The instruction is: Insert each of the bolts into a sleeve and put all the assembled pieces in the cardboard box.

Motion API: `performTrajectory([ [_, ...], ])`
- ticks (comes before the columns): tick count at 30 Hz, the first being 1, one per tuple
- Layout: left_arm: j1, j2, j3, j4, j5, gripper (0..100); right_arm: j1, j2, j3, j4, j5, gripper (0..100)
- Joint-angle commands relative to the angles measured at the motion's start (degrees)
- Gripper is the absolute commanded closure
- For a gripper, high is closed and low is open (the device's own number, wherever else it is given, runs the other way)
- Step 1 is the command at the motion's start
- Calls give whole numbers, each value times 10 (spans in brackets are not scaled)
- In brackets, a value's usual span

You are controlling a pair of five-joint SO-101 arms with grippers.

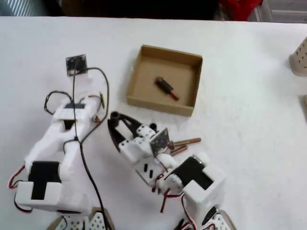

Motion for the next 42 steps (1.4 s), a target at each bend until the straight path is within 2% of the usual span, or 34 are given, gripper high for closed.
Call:
performTrajectory([
  [1, -21, -36, -2, -33, -9, 980, -5, -3, 0, -18, -4, 982],
  [5, -36, -39, 4, -57, -5, 980, -5, -3, 0, -16, -4, 982],
  [9, -33, -68, 53, -121, -5, 980, -5, 1, 0, -15, -4, 983],
  [18, -19, -332, 229, -196, -10, 980, -7, 2, 1, -4, -4, 983],
  [27, 6, -497, 398, -408, -10, 980, -18, 2, 0, 10, -4, 983],
  [38, 12, -566, 399, -410, -10, 980, -15, 4, -34, 95, -4, 983],
  [42, 19, -578, 360, -368, -11, 980, -15, 32, -48, 91, -4, 983],
])
